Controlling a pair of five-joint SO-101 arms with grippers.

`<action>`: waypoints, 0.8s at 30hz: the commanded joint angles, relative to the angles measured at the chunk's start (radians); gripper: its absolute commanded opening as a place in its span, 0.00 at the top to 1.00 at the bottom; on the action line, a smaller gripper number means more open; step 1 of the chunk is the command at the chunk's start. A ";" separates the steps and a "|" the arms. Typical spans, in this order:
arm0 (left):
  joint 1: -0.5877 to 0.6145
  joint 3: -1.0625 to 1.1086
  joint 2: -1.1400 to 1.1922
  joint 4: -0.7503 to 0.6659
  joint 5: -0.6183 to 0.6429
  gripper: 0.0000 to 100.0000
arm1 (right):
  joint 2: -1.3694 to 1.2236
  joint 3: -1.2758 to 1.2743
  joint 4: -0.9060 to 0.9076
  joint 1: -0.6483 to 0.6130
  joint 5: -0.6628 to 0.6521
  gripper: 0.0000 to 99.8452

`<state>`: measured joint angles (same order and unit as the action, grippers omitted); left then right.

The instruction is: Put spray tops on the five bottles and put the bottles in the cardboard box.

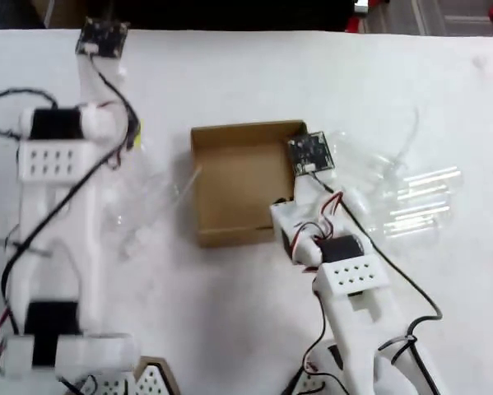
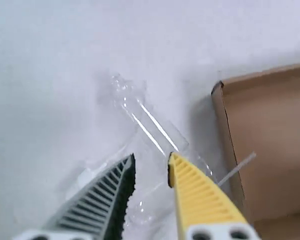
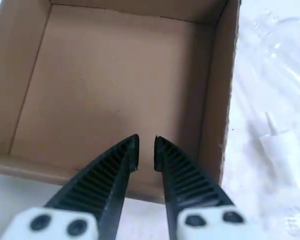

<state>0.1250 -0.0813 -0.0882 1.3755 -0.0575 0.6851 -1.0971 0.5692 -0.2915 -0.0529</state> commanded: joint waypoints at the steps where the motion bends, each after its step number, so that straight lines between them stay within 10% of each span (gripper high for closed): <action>1: 0.007 -0.252 0.188 0.005 0.115 0.89 | 0.027 0.003 -0.028 0.013 0.003 0.96; 24: 0.153 -1.114 1.090 -0.028 0.405 0.81 | 0.018 -0.018 -0.088 0.008 -0.072 0.95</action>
<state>0.2892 -1.0694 0.9705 1.3587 0.3245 0.6851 -1.1078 0.5232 -0.2869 -0.0652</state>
